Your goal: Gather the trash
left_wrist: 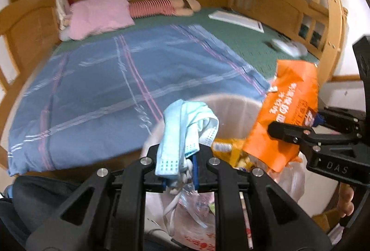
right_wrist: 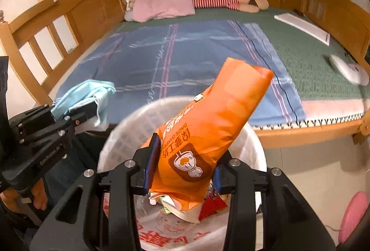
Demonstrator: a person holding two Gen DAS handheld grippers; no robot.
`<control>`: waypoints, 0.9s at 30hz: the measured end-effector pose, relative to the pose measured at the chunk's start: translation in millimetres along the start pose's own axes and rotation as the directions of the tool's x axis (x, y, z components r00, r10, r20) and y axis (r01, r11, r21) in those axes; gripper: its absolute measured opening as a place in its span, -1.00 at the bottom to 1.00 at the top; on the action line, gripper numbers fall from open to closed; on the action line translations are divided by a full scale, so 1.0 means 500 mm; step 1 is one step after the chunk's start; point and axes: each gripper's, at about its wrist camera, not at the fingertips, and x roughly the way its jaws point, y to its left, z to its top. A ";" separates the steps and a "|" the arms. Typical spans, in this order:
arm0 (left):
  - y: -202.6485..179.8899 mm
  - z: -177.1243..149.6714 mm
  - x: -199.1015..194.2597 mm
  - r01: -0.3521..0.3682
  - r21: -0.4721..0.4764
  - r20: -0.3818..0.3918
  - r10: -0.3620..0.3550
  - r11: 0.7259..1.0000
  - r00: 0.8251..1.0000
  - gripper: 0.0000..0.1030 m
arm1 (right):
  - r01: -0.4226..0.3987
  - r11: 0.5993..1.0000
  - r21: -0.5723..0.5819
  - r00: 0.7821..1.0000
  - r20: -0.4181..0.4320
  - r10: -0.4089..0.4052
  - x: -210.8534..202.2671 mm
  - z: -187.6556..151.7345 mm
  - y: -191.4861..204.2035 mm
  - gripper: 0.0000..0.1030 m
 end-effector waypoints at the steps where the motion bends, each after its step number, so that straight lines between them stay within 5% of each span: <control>1: -0.002 -0.003 0.006 0.007 0.004 -0.014 -0.007 1.000 1.000 -0.68 | 0.003 1.000 0.001 1.000 -0.007 -0.003 0.002 -0.002 -0.001 -0.21; 5: -0.009 -0.013 0.022 0.029 0.014 -0.045 -0.029 0.999 0.999 -0.68 | 0.029 1.000 0.003 0.999 -0.043 -0.029 0.015 -0.016 -0.005 -0.10; 8: -0.011 -0.011 0.027 0.041 0.014 -0.047 -0.040 0.999 0.998 -0.66 | 0.069 0.998 0.004 0.996 -0.048 -0.069 0.013 -0.024 -0.008 0.36; 10: -0.017 -0.013 0.032 0.068 0.024 -0.059 -0.066 0.997 0.996 -0.56 | 0.104 0.994 0.027 0.994 0.016 -0.104 -0.013 -0.022 -0.012 0.38; 12: -0.022 -0.015 0.032 0.076 0.039 -0.062 -0.074 0.996 0.995 -0.17 | 0.116 0.992 0.056 0.991 0.060 -0.119 -0.032 -0.020 -0.019 0.45; 14: -0.029 -0.017 0.026 0.069 0.054 -0.048 -0.066 0.996 0.997 0.50 | 0.125 0.987 0.096 0.984 0.113 -0.136 -0.056 -0.016 -0.025 0.62; 15: -0.030 -0.017 0.022 0.065 0.058 -0.038 -0.062 0.996 0.997 0.60 | 0.128 0.985 0.118 0.979 0.144 -0.145 -0.069 -0.017 -0.029 0.71; 21: -0.005 -0.008 -0.017 -0.092 0.011 0.049 0.091 0.996 0.995 0.87 | 0.184 0.974 0.133 0.947 0.242 -0.212 -0.116 -0.013 -0.022 0.80; 27: 0.041 0.006 -0.094 -0.228 -0.128 0.157 0.247 0.965 0.956 0.93 | 0.216 0.970 0.108 0.915 0.324 -0.240 -0.140 -0.014 -0.003 0.91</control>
